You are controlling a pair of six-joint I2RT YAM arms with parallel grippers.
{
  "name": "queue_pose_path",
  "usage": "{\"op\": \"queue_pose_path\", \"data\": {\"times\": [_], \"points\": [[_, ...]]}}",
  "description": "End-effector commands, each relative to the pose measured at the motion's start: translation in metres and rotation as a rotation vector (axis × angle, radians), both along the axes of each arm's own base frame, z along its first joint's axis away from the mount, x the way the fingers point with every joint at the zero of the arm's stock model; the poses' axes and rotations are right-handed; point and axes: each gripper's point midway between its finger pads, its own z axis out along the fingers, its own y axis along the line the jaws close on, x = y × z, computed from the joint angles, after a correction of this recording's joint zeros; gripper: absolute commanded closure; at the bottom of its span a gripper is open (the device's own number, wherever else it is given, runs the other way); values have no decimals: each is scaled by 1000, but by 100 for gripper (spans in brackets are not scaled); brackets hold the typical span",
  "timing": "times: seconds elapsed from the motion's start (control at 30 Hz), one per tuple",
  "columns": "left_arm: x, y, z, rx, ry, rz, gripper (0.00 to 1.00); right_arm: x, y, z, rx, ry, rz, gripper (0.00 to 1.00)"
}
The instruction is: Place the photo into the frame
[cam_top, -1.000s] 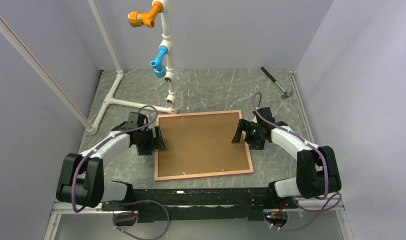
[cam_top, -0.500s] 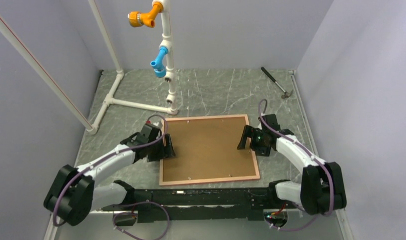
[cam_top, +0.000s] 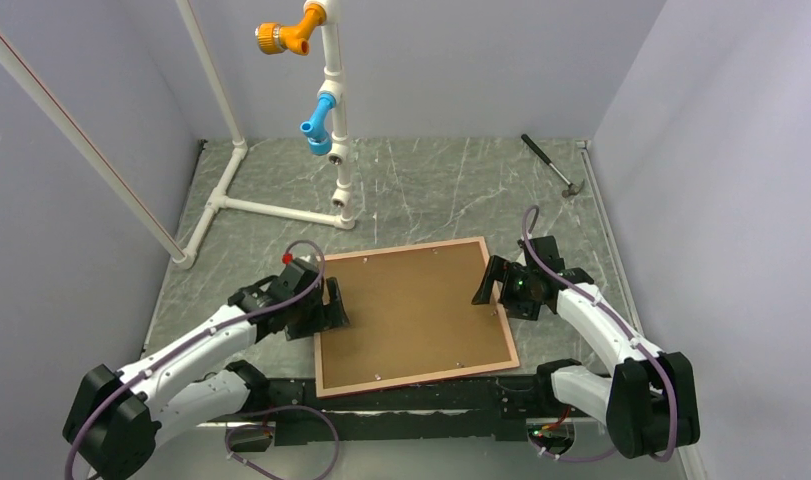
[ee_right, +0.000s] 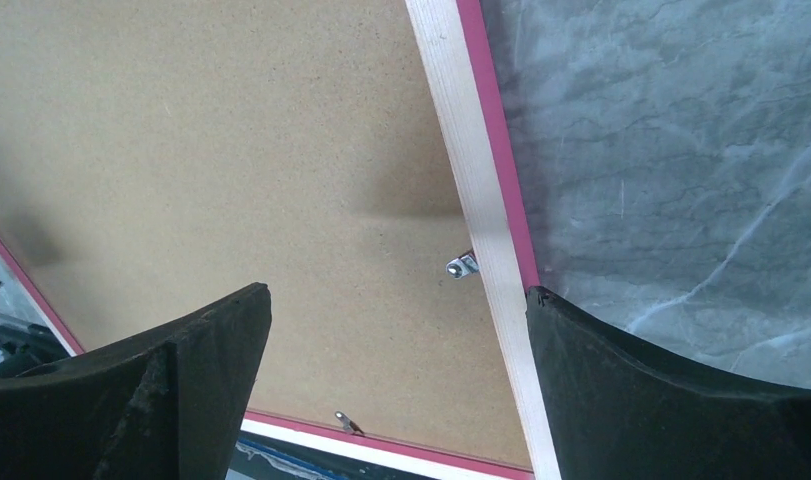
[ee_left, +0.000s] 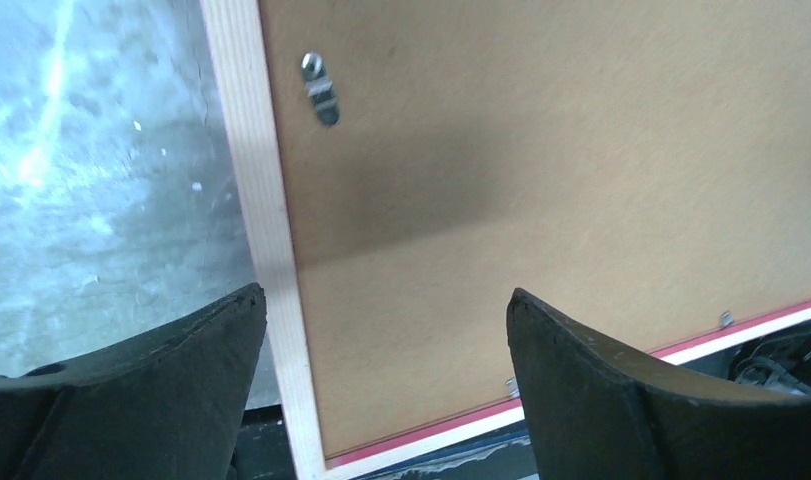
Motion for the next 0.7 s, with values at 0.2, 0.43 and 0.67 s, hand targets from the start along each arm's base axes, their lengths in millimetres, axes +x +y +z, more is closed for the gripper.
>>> {"op": "queue_pose_path", "data": {"times": [0.2, 0.43, 0.67], "points": [[64, 16, 14, 133, -41, 96, 11, 10, 14, 11, 68, -27, 17, 0], [83, 30, 8, 221, -37, 125, 16, 10, 14, 10, 65, -28, 21, 0], [80, 27, -16, 219, 10, 100, 24, 10, 14, 9, 65, -25, 21, 0]]}}
